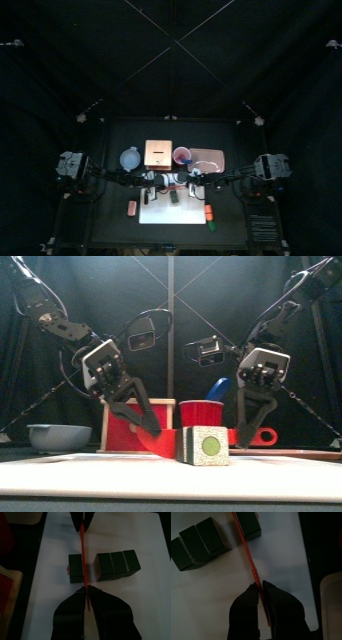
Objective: Place sushi on board then cut the sushi with the knife then place the pieces on the plate
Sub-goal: Cut the sushi into 4 pieces
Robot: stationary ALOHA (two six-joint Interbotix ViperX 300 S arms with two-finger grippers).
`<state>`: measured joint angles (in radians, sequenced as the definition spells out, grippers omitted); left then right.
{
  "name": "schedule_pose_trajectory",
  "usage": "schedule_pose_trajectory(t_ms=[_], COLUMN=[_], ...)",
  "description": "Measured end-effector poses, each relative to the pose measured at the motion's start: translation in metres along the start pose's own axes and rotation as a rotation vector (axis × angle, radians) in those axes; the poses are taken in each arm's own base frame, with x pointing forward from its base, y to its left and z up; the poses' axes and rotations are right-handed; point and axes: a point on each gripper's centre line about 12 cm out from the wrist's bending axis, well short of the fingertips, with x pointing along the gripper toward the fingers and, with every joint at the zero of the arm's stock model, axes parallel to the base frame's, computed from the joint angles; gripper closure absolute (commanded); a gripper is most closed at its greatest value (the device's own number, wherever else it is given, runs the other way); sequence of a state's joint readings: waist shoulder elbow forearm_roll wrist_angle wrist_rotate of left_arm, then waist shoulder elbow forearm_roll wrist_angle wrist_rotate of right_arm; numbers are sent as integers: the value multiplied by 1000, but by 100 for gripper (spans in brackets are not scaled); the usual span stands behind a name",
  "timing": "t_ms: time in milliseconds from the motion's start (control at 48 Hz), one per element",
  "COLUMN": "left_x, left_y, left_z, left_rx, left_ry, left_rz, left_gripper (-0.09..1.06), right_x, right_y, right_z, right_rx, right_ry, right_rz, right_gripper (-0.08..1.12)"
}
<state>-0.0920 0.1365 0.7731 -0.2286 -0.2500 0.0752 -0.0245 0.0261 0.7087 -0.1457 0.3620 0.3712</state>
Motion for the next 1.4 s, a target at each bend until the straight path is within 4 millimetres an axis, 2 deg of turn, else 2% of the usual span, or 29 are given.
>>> schedule_pose_trajectory(t_ms=[208, 479, 562, 667, 896, 1396], left_x=[-5, -28, -33, -35, -33, -23], left_y=[0, -5, -12, -24, -42, -41], left_z=[6, 34, 38, 38, 30, 17], left_rx=[15, 47, 61, 77, 95, 59], left_ry=[-17, -112, -128, -130, -110, -44], left_rz=[-6, -27, -45, -72, -110, -100], left_gripper=[44, 44, 44, 44, 44, 44], right_x=[-6, -38, -44, -51, -53, -50], right_y=[0, 0, 4, 13, 30, 33], right_z=[5, 15, 16, 15, 10, 8], right_rx=[1, 9, 6, -3, -4, 7], right_ry=[-4, -52, -60, -70, -61, -49], right_rz=[-3, 2, 10, 34, 76, 86], right_gripper=[71, 71, 71, 71, 71, 71])
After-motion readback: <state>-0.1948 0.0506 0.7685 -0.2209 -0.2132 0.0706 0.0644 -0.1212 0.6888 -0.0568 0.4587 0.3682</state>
